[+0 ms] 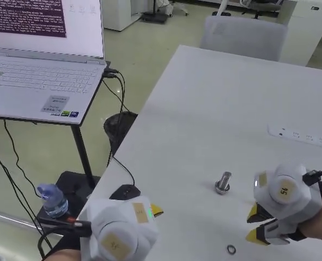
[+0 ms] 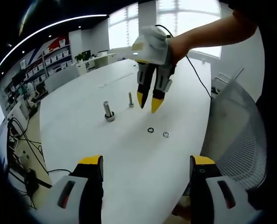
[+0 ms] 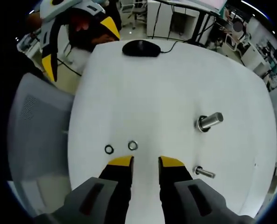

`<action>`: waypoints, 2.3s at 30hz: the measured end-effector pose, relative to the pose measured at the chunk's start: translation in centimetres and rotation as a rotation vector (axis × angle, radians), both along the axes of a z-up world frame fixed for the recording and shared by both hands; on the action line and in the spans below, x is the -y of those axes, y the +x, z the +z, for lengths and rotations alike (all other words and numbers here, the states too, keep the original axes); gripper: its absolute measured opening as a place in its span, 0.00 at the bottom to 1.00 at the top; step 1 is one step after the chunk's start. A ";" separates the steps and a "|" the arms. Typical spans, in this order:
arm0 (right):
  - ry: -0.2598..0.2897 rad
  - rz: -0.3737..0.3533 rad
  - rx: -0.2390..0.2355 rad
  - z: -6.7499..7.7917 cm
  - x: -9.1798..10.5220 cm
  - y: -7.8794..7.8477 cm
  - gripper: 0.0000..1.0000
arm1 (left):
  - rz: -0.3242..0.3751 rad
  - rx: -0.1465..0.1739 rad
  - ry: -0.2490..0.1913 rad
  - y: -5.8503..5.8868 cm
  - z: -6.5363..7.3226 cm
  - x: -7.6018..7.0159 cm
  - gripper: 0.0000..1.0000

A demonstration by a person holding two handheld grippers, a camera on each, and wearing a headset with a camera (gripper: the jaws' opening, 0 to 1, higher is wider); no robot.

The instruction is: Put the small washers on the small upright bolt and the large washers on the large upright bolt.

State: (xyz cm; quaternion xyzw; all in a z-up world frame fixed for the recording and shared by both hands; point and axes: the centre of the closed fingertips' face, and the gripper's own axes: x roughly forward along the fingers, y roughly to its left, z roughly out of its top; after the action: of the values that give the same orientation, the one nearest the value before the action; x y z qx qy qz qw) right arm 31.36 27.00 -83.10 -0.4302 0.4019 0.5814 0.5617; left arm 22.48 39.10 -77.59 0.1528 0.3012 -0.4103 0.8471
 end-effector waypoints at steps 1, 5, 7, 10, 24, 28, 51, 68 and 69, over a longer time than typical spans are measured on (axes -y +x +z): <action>0.002 0.001 -0.003 -0.1 0.0 -0.2 0.23 | -0.001 -0.001 -0.001 0.0 0.0 0.0 0.75; 0.004 0.002 -0.007 -0.8 -0.2 -1.0 0.23 | -0.002 -0.001 -0.002 -0.1 0.0 0.1 0.75; 0.000 0.005 -0.006 -1.3 -0.3 -1.3 0.23 | -0.004 0.000 -0.001 -0.1 0.1 0.1 0.75; 0.005 0.000 -0.009 -2.0 -0.6 -1.6 0.23 | -0.005 0.000 -0.004 -0.1 0.1 0.2 0.75; -0.006 -0.017 -0.002 -4.9 -0.9 -2.1 0.22 | -0.011 -0.002 -0.014 0.1 -0.2 0.7 0.74; -0.013 -0.019 0.003 -5.2 -1.2 -2.1 0.22 | -0.011 -0.001 -0.018 0.1 -0.2 0.6 0.74; -0.037 -0.017 0.014 -5.2 -1.4 -2.2 0.15 | -0.007 -0.006 -0.022 -0.1 -0.4 0.5 0.74; -0.027 -0.056 0.008 -5.1 -1.4 -2.1 0.13 | -0.007 -0.003 -0.024 0.3 -0.2 0.8 0.73; -0.027 -0.059 0.005 -5.1 -1.2 -2.2 0.13 | -0.008 -0.002 -0.022 0.3 -0.2 0.8 0.73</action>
State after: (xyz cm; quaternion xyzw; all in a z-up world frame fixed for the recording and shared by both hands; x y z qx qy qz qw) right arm 29.19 28.22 -88.22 -0.4269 0.4208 0.5581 0.5738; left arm 22.81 38.28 -77.75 0.1443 0.2971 -0.4170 0.8468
